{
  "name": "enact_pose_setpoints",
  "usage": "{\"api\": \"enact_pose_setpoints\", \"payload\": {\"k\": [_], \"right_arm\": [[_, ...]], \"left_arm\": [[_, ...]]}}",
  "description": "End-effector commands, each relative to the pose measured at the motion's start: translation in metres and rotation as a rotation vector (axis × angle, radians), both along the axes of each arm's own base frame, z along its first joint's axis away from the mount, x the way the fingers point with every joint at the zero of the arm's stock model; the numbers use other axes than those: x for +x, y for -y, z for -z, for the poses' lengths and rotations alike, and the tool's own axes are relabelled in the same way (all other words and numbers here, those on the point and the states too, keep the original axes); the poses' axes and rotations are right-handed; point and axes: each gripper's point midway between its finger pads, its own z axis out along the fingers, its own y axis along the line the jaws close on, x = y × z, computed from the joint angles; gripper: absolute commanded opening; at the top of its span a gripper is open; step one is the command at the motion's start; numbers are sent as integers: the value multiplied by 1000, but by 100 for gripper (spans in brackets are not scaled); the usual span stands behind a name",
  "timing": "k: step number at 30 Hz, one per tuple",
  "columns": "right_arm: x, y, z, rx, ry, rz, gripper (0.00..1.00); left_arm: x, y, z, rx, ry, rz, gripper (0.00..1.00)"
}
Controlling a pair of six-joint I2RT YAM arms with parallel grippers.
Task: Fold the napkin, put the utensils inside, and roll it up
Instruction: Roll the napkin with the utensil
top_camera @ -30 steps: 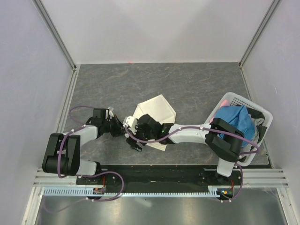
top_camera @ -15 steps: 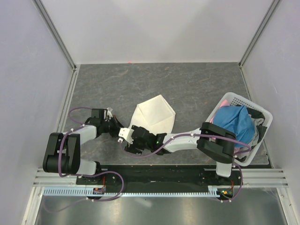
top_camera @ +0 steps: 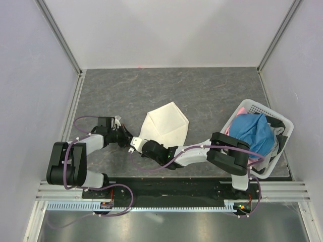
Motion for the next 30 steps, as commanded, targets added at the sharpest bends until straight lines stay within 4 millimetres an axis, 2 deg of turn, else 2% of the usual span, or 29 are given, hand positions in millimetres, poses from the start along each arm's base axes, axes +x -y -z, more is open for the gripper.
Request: {"api": "enact_pose_setpoints", "payload": {"k": [1,2,4,5,6,7,8,9,10,11,12,13,14,15,16,17,18,19,20,22,26,30], "right_arm": [[-8,8,18,-55,-37,-37,24],[-13,0,17,-31,-84,-80,20],[-21,-3,17,-24,-171,-119,7],[-15,-7,11,10,-211,-111,3],[-28,-9,16,12,-319,-169,0],[-26,-17,8,51,-354,-182,0],[-21,-13,7,76,-435,-172,0],[-32,-18,4,105,-540,-227,0],[-23,-13,2,138,-608,-215,0],[-26,-11,4,154,-692,-207,0],[-34,-18,-7,208,-787,-265,0],[-24,-14,-9,238,-835,-253,0],[-28,-11,-3,237,-918,-239,0],[-34,-17,-16,287,-998,-301,0],[-26,-14,-18,319,-1049,-283,0],[-29,-13,-12,327,-1123,-282,0],[-26,-16,-17,355,-1163,-283,0],[-26,-15,-21,385,-1225,-302,0],[-25,-13,-14,389,-1267,-289,0],[-17,-12,-17,422,-1325,-270,0],[-4,-6,-1,455,-1439,-197,0],[6,0,10,473,-1502,-140,0]], "left_arm": [[12,4,-15,-42,61,23,7],[13,4,-16,-41,75,26,26],[17,0,-15,-14,90,10,49],[19,-2,-18,-1,110,0,62],[21,-5,-17,17,119,-12,64],[24,-10,-14,56,135,-31,66],[26,-14,-14,78,148,-44,68],[29,-21,-13,121,171,-73,68],[31,-24,-15,141,189,-84,69],[33,-27,-20,158,223,-97,69],[34,-34,-18,199,240,-117,69],[40,-37,-24,216,289,-129,69],[40,-39,-25,231,310,-133,70],[41,-43,-31,253,353,-144,70],[43,-44,-34,261,388,-152,70],[44,-45,-39,264,419,-154,70],[41,-45,-42,268,453,-149,70],[44,-44,-49,263,507,-147,70],[42,-40,-50,259,529,-132,70],[39,-35,-56,247,605,-102,70],[31,-17,-62,231,697,-22,70],[28,-6,-60,277,773,60,70]]}}
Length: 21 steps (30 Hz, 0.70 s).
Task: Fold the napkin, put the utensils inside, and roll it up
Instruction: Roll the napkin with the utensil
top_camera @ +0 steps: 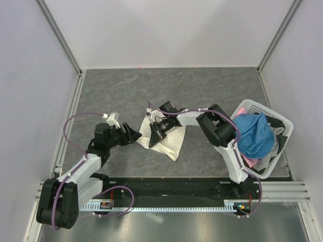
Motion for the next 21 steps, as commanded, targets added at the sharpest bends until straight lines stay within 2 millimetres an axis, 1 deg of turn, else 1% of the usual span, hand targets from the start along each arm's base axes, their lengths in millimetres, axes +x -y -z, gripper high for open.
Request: {"api": "enact_pose_setpoints", "payload": {"k": [1,2,5,7,8,10,11,13,14,15,16,18,19,20,21], "right_arm": [[5,5,2,13,-144,16,0],[5,6,7,2,-164,24,0],[11,9,12,-11,-197,48,0],[11,10,16,-13,-213,49,0],[12,10,16,-13,-216,51,0],[11,11,18,-17,-223,53,0],[11,11,18,-19,-225,53,0],[11,11,20,-20,-237,54,0],[11,11,21,-22,-237,55,0],[10,11,21,-21,-240,54,0],[11,12,22,-22,-242,55,0],[10,12,22,-23,-245,55,0],[11,12,23,-23,-244,57,0],[11,13,23,-22,-244,57,0],[11,13,22,-22,-244,56,0]], "left_arm": [[12,8,-17,97,204,78,70],[10,12,-17,100,211,96,70],[10,18,-17,112,239,125,72],[12,21,-16,126,250,139,73],[14,23,-17,130,255,144,73],[15,24,-10,150,239,155,73],[17,27,-12,157,246,160,73],[19,30,-6,173,231,175,73],[21,33,-8,177,239,183,72],[22,33,-6,186,234,184,70],[23,33,-1,195,216,184,66],[28,32,2,210,203,171,59],[28,32,5,217,189,169,53],[31,31,4,220,189,165,48],[30,31,7,222,182,167,39]]}}
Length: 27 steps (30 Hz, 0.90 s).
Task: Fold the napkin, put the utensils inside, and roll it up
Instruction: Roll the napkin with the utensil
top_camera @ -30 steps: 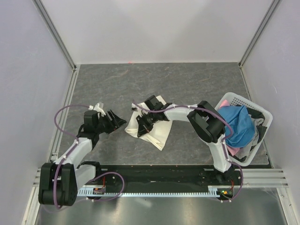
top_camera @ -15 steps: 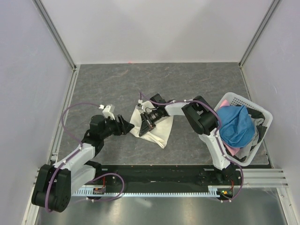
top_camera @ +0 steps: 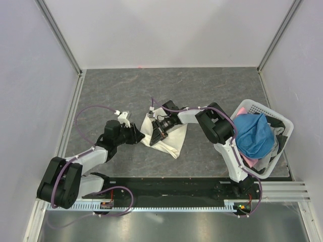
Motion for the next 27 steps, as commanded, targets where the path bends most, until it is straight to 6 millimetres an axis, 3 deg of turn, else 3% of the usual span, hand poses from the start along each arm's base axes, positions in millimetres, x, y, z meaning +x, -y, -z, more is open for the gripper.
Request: {"api": "enact_pose_setpoints", "payload": {"k": [1,3,6,11,15,16,18,22,23,24,27], "right_arm": [[4,5,25,-40,6,14,0],[5,6,23,-38,16,17,0],[8,6,17,-40,40,27,9],[13,10,-5,-47,150,52,44],[26,21,-23,-89,365,99,61],[34,24,-35,-109,447,131,67],[35,34,-38,-144,527,147,70],[41,51,-71,-188,744,208,74],[36,56,-69,-206,759,212,74],[30,54,-84,-185,803,214,75],[9,51,-93,-158,827,177,77]], "left_arm": [[22,0,-13,41,84,-6,32],[22,-2,-8,54,59,-13,15],[23,-6,-2,85,14,-40,2],[26,-8,1,101,-55,-62,2],[22,-6,16,117,-177,-62,2],[19,-6,21,124,-213,-62,2],[22,-1,19,109,-245,-53,2],[22,5,22,102,-310,-39,2],[23,5,21,102,-316,-40,2],[23,5,21,104,-324,-42,2],[24,6,21,110,-355,-42,2]]}}
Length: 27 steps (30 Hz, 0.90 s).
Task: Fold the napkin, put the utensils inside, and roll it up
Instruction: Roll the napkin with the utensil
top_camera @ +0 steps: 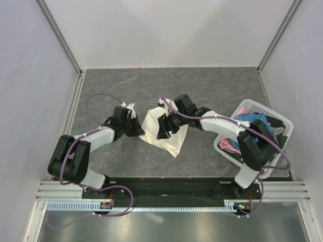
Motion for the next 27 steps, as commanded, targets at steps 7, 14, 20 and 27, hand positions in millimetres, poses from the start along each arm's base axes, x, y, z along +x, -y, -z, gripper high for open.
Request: {"api": "enact_pose_setpoints", "payload": {"k": [7,14,20,27], "right_arm": [[-66,-22,11,-66,-21,-182,73],[-75,-8,49,-254,-66,-208,70],[-53,6,37,-301,-5,-163,71],[-39,23,37,-327,-6,-124,71]], "left_arm": [[-2,7,1,-6,-126,9,2],[-3,6,4,3,-146,17,2],[-2,8,3,2,-138,33,2],[-2,9,5,0,-146,43,2]]}}
